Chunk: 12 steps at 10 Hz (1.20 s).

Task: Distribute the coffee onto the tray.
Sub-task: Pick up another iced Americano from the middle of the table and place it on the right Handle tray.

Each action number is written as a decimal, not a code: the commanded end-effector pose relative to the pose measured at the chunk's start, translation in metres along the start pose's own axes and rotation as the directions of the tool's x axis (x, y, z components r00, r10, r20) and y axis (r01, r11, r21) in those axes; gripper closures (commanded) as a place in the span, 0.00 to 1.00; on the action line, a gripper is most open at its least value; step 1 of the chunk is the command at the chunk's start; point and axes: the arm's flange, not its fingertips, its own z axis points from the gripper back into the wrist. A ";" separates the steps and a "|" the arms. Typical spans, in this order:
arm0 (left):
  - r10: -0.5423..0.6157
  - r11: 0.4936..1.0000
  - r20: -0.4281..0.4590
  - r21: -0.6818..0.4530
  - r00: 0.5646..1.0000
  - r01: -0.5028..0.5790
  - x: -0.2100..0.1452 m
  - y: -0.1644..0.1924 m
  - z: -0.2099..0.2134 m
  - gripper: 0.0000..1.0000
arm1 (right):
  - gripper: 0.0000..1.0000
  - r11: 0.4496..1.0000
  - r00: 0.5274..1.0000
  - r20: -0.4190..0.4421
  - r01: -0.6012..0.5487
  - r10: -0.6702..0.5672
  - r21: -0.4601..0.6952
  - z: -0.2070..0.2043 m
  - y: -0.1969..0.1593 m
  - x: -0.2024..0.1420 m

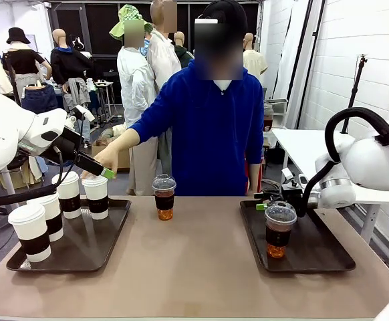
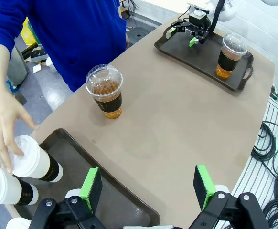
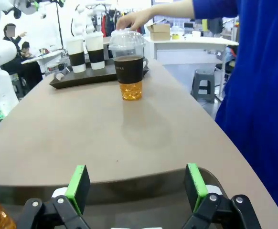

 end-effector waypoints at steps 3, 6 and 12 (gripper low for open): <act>0.006 1.000 0.008 -0.012 1.000 -0.006 -0.002 0.001 0.000 0.00 | 0.00 0.999 0.999 -0.010 0.033 -0.033 0.009 -0.029 -0.011 0.014; 0.006 1.000 0.008 -0.012 1.000 -0.006 -0.002 0.001 0.000 0.00 | 0.00 0.999 1.000 -0.014 0.029 -0.028 0.028 -0.044 -0.009 0.027; 0.006 1.000 0.008 -0.012 1.000 -0.006 -0.002 0.001 0.000 0.00 | 0.00 0.999 1.000 -0.006 0.006 -0.005 0.046 -0.040 -0.005 0.020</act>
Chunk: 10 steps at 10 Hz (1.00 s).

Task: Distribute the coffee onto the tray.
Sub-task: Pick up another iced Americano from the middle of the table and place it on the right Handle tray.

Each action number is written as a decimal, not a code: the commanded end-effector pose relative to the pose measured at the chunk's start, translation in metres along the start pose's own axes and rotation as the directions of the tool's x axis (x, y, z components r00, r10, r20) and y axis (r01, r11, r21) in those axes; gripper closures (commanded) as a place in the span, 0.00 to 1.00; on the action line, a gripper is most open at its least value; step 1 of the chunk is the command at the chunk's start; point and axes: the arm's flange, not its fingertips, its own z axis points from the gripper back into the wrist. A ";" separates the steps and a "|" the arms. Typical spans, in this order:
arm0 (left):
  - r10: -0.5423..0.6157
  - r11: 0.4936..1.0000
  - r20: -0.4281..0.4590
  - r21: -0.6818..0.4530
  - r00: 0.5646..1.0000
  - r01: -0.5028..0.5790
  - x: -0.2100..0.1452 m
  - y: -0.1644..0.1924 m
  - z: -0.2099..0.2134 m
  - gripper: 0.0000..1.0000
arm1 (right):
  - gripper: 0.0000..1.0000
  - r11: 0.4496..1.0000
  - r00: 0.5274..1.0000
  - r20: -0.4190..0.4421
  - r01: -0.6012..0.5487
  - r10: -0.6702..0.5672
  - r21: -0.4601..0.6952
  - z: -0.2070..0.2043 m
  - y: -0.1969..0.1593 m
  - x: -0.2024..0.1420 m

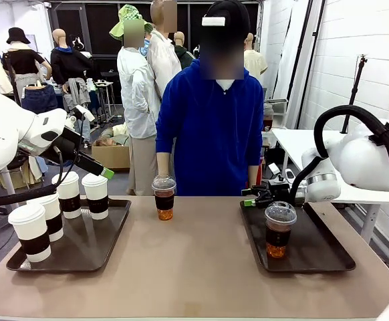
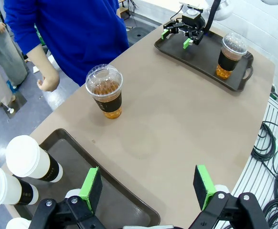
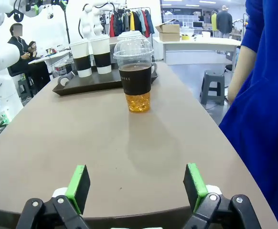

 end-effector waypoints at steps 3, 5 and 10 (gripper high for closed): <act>0.006 1.000 0.008 -0.012 1.000 -0.006 -0.002 0.001 0.000 0.00 | 0.00 1.000 1.000 0.000 -0.005 0.005 0.001 -0.001 0.000 0.000; 0.006 1.000 0.008 -0.012 1.000 -0.006 -0.002 0.001 0.000 0.00 | 0.00 1.000 1.000 0.000 -0.005 0.005 0.001 -0.001 0.000 0.000; 0.006 1.000 0.008 -0.012 1.000 -0.006 -0.002 0.001 0.000 0.00 | 0.00 1.000 0.999 0.041 -0.012 0.011 0.006 -0.031 -0.019 0.040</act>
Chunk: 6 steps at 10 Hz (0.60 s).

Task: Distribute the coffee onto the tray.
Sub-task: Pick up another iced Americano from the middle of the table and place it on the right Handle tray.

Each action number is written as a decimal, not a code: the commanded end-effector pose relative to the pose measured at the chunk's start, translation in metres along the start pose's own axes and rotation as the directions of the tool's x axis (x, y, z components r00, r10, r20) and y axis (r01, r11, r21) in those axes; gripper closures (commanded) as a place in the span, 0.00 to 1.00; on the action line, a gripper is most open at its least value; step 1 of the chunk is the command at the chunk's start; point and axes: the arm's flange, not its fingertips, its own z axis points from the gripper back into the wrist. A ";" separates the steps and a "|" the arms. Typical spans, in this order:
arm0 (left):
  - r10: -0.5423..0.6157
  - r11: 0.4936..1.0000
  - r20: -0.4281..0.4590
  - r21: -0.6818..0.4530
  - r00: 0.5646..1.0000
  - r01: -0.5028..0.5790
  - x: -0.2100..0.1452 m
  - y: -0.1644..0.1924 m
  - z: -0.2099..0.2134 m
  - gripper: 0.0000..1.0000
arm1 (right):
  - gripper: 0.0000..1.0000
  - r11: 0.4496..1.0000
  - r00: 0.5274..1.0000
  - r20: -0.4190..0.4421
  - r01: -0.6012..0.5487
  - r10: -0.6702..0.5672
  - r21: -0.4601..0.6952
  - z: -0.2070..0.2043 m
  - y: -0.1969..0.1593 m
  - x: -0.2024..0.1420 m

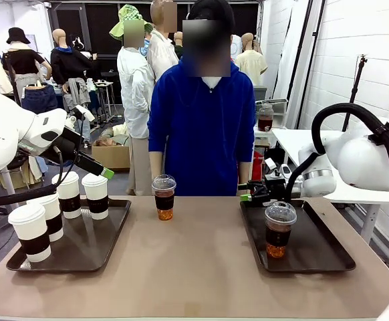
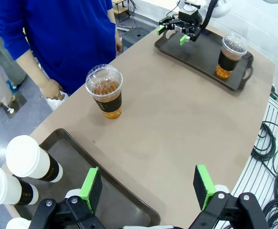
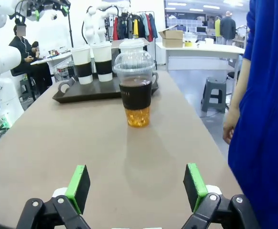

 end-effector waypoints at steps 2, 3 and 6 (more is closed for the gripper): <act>0.006 1.000 0.008 -0.012 1.000 -0.006 -0.002 0.001 0.000 0.00 | 0.00 1.000 0.999 0.028 0.023 -0.023 0.006 -0.034 -0.017 0.027; 0.006 1.000 0.008 -0.012 1.000 -0.006 -0.002 0.001 0.000 0.00 | 0.00 1.000 0.999 0.027 0.018 -0.019 0.014 -0.047 -0.019 0.033; 0.006 1.000 0.008 -0.012 1.000 -0.006 -0.002 0.001 0.000 0.00 | 0.00 1.000 1.000 -0.008 0.000 0.000 0.026 -0.095 -0.019 0.034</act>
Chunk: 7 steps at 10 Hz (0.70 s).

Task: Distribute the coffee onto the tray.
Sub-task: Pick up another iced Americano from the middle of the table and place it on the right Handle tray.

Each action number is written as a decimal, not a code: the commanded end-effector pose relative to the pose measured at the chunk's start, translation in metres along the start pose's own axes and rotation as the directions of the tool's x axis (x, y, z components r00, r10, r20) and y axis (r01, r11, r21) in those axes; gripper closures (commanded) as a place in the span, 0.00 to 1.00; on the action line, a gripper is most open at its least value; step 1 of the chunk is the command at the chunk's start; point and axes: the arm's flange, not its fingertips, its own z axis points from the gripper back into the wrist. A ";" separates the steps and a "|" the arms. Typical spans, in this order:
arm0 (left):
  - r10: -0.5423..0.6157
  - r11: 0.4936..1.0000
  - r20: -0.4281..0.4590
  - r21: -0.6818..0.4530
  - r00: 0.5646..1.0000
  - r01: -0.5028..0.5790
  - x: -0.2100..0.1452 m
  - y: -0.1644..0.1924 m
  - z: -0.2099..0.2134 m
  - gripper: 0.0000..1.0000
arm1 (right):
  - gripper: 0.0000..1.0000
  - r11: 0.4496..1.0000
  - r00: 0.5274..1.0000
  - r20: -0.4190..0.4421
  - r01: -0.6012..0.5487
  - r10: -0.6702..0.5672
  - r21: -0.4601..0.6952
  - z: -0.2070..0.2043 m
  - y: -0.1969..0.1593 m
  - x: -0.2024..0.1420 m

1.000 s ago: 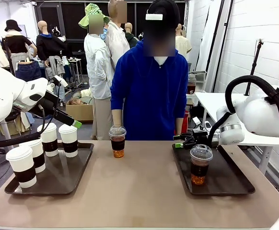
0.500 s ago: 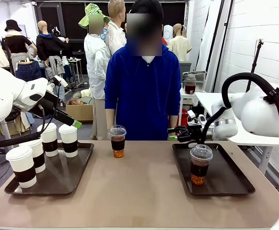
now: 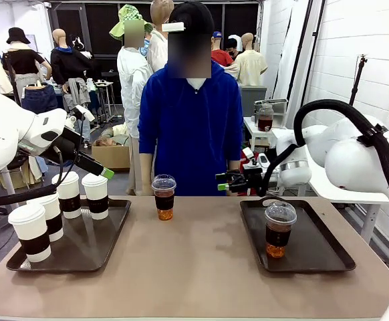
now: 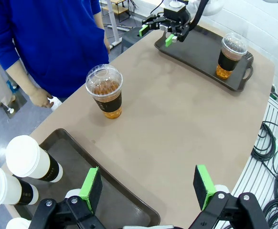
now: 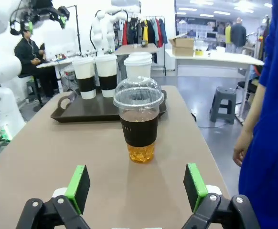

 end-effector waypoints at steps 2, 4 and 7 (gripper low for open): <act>0.006 1.000 0.008 -0.012 1.000 -0.006 -0.002 0.001 0.000 0.00 | 0.00 0.998 1.000 -0.029 0.002 -0.004 -0.057 -0.038 -0.012 -0.010; 0.006 1.000 0.008 -0.012 1.000 -0.006 -0.002 0.001 0.000 0.00 | 0.00 0.996 1.000 -0.027 0.002 -0.004 -0.092 -0.059 -0.010 -0.016; 0.006 1.000 0.008 -0.012 1.000 -0.006 -0.002 0.001 0.000 0.00 | 0.00 0.997 1.000 -0.012 -0.003 0.002 -0.077 -0.087 -0.013 -0.020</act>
